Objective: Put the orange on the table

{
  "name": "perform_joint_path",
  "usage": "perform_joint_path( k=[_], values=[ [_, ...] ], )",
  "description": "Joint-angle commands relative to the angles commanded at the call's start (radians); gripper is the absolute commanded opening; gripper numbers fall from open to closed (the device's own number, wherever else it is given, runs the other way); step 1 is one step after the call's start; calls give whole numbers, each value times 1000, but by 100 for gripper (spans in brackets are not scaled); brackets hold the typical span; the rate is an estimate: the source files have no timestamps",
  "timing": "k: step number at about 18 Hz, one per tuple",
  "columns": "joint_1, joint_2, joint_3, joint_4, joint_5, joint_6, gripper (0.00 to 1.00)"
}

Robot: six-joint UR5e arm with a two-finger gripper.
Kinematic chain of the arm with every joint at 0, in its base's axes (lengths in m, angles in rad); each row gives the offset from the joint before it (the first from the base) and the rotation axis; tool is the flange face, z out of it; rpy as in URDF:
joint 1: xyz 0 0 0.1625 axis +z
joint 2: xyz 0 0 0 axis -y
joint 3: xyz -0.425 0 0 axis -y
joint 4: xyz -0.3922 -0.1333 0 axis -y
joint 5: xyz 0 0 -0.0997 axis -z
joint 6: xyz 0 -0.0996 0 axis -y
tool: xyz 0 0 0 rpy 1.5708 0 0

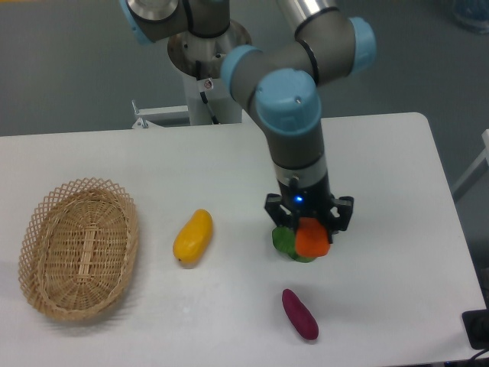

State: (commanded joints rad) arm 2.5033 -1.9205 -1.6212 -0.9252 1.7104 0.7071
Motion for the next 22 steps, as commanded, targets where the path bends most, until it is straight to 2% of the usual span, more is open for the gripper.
perform_joint_path(
  k=[3, 5, 9, 12, 22],
  values=[
    [46, -29, -29, 31, 3, 29, 55],
    [75, -80, -32, 54, 3, 23, 55],
    [114, -118, -26, 57, -6, 22, 55],
    [138, -170, -13, 58, -8, 22, 55],
    [138, -209, 0, 60, -8, 29, 55]
  ],
)
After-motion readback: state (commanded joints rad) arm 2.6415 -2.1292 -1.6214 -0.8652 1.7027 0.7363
